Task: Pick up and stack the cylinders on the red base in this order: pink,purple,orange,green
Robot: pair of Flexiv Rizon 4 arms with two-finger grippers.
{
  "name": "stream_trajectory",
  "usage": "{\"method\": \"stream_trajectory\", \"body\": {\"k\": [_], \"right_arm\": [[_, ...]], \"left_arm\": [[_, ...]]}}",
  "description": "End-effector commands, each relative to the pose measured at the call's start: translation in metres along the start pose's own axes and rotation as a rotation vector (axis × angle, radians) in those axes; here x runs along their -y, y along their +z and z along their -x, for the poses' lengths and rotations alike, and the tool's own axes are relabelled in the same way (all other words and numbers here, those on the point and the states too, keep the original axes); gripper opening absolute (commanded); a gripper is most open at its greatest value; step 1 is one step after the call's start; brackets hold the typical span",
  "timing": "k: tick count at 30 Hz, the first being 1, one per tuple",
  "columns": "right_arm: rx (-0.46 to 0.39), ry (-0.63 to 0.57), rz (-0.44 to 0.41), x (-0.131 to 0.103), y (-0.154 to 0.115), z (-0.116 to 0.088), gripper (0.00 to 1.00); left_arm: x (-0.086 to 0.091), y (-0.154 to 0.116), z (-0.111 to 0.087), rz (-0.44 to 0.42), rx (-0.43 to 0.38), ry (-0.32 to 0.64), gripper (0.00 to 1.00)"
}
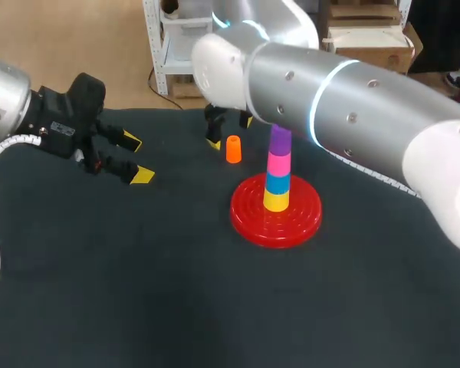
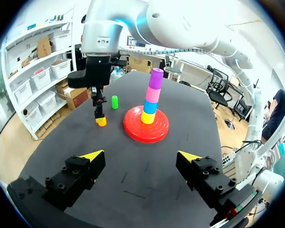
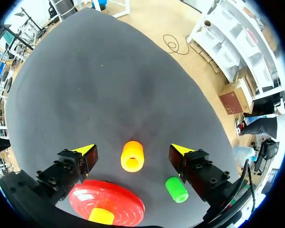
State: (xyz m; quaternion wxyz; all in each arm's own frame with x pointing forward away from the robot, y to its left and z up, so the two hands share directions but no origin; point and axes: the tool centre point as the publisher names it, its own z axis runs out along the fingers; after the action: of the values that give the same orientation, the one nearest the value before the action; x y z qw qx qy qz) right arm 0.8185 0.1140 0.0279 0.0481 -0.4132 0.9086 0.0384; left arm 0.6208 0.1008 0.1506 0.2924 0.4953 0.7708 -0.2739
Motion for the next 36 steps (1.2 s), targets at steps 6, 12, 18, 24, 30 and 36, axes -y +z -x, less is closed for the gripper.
{"method": "stream_trajectory", "body": {"k": [6, 12, 18, 24, 30, 36], "right_arm": [[-0.308, 0.002, 0.009, 0.005, 0.004, 0.005, 0.88], [-0.331, 0.001, 0.01, 0.005, 0.008, -0.002, 0.82], [-0.333, 0.001, 0.006, 0.006, 0.007, -0.003, 0.67], [-0.334, -0.003, 0.001, 0.007, 0.005, -0.002, 0.5], [-0.341, -0.007, 0.001, 0.006, 0.006, -0.001, 0.49], [-0.351, -0.007, -0.001, 0.006, 0.008, -0.001, 0.0]], "left_arm": [[-0.001, 0.001, -0.001, 0.0, 0.0, 0.001, 1.0], [-0.001, 0.001, -0.001, 0.0, 0.0, 0.001, 1.0], [-0.001, 0.001, -0.001, 0.0, 0.0, 0.001, 1.0], [-0.001, 0.001, -0.001, 0.0, 0.0, 0.001, 1.0], [-0.001, 0.001, -0.001, 0.0, 0.0, 0.001, 1.0], [-0.001, 0.001, -0.001, 0.0, 0.0, 0.001, 1.0]]}}
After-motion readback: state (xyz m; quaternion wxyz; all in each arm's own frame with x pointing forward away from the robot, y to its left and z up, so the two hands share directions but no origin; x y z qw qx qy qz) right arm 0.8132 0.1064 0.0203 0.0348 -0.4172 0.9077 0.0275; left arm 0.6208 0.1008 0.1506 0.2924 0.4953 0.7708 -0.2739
